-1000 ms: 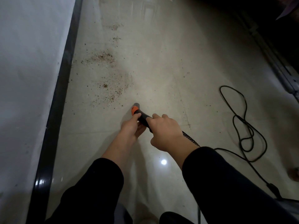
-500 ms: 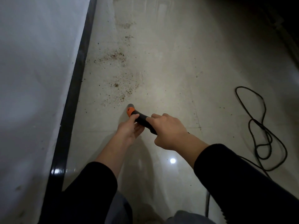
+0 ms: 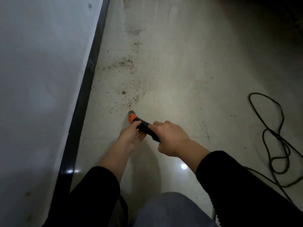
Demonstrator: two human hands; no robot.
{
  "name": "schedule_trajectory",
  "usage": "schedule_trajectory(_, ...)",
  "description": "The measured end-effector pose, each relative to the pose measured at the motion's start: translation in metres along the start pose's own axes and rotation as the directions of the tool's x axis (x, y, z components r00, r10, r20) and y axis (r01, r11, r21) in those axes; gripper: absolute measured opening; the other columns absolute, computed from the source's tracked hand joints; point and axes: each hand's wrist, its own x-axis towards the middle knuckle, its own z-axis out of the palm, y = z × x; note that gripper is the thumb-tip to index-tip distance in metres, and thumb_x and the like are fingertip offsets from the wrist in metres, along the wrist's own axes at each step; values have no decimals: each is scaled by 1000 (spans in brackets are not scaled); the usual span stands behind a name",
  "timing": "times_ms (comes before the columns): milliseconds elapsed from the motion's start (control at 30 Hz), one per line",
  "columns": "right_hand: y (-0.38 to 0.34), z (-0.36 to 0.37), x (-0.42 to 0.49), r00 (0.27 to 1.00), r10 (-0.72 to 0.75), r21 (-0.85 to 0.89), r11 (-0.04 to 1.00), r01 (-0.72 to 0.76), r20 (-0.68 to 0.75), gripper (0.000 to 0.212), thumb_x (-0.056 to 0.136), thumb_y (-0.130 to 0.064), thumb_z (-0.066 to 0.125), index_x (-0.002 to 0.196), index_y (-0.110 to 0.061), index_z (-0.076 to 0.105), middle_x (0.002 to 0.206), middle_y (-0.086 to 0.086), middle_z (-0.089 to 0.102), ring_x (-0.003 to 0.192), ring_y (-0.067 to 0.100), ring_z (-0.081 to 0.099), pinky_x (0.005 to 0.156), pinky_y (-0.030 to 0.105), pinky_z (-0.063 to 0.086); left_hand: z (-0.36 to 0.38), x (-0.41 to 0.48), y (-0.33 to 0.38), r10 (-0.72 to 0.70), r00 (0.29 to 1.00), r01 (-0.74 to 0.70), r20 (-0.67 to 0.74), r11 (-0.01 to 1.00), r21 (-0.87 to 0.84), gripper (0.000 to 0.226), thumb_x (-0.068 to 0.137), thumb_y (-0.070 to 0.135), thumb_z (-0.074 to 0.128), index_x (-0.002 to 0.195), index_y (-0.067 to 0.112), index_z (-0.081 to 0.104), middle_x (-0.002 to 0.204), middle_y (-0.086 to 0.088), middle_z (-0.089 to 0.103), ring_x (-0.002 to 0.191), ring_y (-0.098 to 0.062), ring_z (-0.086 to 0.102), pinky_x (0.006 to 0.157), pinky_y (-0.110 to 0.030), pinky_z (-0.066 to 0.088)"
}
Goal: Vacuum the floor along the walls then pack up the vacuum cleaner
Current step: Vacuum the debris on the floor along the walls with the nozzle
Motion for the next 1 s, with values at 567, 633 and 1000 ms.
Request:
schedule_trajectory(567,-13,-11,37,991,-129,-9,992,129,35,43,83,-14,57,125,-20,50,107,0,54,79,20,39,59,30,28,-21,4,38,-43,995,44,-93,999,9,39,96,12,57,130,-6,49,122,-24,58,105,-30,61,83,-33,49)
schedule_trajectory(633,-18,-11,40,989,-142,-17,990,142,37,40,83,-14,57,122,-20,51,105,0,54,78,20,39,59,30,29,-28,4,40,-44,995,44,-84,999,-1,40,96,12,58,130,-6,49,120,-24,59,100,-29,61,82,-33,49)
schedule_trajectory(1000,-45,-25,52,970,-228,-56,971,233,89,44,79,-10,56,121,-21,56,101,-2,57,77,20,46,49,25,26,-52,4,45,-59,996,51,-69,991,-120,14,95,16,54,95,2,53,96,-16,58,85,-22,60,85,-30,48)
